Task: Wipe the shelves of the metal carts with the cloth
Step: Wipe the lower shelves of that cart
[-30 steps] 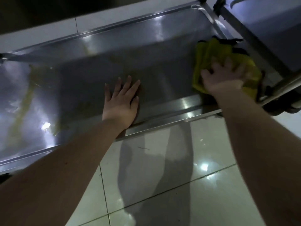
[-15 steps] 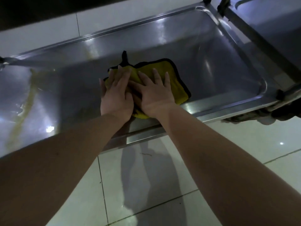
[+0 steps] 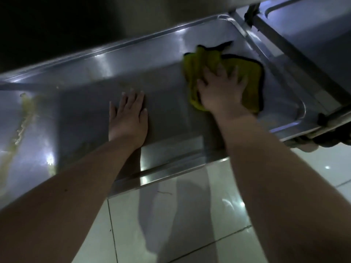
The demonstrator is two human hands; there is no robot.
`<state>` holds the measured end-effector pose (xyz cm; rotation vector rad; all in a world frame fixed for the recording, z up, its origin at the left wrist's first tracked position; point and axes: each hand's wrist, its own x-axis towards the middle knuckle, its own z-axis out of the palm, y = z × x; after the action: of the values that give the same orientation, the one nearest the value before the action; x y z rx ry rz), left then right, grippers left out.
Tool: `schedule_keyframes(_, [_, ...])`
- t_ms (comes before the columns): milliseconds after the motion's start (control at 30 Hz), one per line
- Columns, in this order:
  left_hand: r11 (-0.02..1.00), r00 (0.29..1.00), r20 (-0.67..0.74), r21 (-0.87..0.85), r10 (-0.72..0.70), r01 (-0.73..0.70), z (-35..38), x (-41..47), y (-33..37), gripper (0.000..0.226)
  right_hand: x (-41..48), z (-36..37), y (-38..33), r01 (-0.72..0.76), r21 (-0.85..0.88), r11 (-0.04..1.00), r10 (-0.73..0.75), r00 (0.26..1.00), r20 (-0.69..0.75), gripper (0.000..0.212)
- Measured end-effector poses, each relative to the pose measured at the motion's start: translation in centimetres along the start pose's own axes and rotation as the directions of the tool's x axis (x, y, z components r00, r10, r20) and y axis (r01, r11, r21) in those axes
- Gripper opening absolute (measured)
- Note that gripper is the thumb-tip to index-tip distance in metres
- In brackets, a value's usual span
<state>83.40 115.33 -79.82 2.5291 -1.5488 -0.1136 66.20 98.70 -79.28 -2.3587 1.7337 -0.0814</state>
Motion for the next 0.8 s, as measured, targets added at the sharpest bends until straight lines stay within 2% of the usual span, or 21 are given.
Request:
schedule_keyframes(67, [1.0, 1.0, -0.005, -0.013, -0.021, 0.021, -0.1, 0.0, -0.1, 0.055, -1.6, 1.5, -6.3, 0.232, 0.005, 0.973, -0.232, 0.972, 0.033, 0.05])
schedule_keyframes(133, [0.998, 0.998, -0.006, -0.022, -0.064, 0.064, -0.2, 0.0, -0.3, 0.06, -3.3, 2.6, -10.5, 0.43, 0.02, 0.903, -0.43, 0.9, 0.072, 0.049])
schedule_keyframes(233, [0.996, 0.996, 0.008, -0.012, -0.086, 0.086, -0.3, 0.0, -0.4, 0.06, -2.4, 2.6, -10.3, 0.485, 0.038, 0.874, -0.486, 0.869, 0.096, 0.049])
schedule_keyframes(333, [0.999, 0.999, 0.013, 0.018, -0.05, 0.05, -0.2, 0.1, -0.3, 0.055, 1.3, 1.5, -4.6, 0.362, 0.026, 0.932, -0.363, 0.932, 0.012, 0.048])
schedule_keyframes(400, [0.999, 0.999, 0.005, 0.034, -0.042, 0.042, 0.1, 0.2, -0.4, 0.054, 4.3, 0.1, 1.2, 0.191, 0.039, 0.981, -0.191, 0.982, -0.019, 0.049])
schedule_keyframes(467, [0.998, 0.999, 0.001, 0.046, -0.033, 0.033, 0.4, 0.1, -0.6, 0.054, 5.9, -1.0, 5.9, 0.037, 0.018, 0.999, -0.037, 0.999, -0.018, 0.053])
schedule_keyframes(533, [0.998, 0.999, -0.003, 0.051, -0.039, 0.039, 0.6, 0.1, -0.6, 0.055, 6.5, -1.2, 7.3, -0.055, -0.025, 0.998, 0.055, 0.998, -0.023, 0.054])
schedule_keyframes(600, [0.998, 0.999, 0.007, 0.054, -0.044, 0.044, 0.6, 0.0, -0.4, 0.055, 5.7, -0.7, 4.9, -0.067, -0.018, 0.998, 0.066, 0.997, -0.037, 0.053])
schedule_keyframes(700, [0.998, 0.999, 0.011, 0.047, -0.047, 0.047, 0.5, -0.1, -0.2, 0.055, 1.8, 0.7, -2.3, 0.13, 0.02, 0.991, -0.13, 0.991, -0.013, 0.049])
schedule_keyframes(800, [0.999, 0.999, 0.013, 0.021, -0.042, 0.042, 0.2, -0.1, -0.1, 0.054, -3.9, 2.7, -7.4, 0.432, 0.02, 0.902, -0.432, 0.902, 0.003, 0.048])
